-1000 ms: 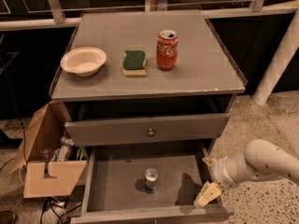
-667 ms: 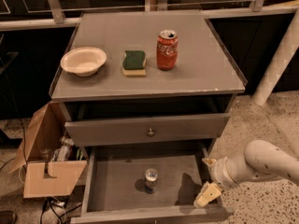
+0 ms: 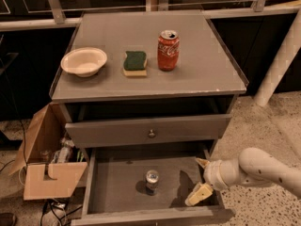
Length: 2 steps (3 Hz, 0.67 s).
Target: Pick redbull can from middle drawer and place on counter
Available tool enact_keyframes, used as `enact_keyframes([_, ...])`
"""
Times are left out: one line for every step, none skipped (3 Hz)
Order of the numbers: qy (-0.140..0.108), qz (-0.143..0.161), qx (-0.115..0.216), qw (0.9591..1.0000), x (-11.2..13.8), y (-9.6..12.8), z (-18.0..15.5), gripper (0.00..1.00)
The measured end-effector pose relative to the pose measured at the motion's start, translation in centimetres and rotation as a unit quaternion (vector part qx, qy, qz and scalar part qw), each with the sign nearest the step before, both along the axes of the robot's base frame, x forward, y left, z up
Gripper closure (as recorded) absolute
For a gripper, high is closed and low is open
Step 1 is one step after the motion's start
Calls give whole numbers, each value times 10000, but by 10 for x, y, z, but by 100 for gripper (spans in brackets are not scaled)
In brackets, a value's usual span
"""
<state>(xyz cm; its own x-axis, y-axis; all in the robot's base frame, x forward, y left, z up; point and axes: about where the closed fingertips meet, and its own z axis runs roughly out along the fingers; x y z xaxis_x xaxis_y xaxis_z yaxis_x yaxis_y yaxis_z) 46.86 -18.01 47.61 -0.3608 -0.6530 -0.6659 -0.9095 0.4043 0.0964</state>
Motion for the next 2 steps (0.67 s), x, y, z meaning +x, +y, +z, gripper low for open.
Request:
enact_keyframes([-165, 81, 147, 9997, 16, 15, -12, 0])
enact_keyframes([-123, 374, 237, 9989, 19, 29, -20, 0])
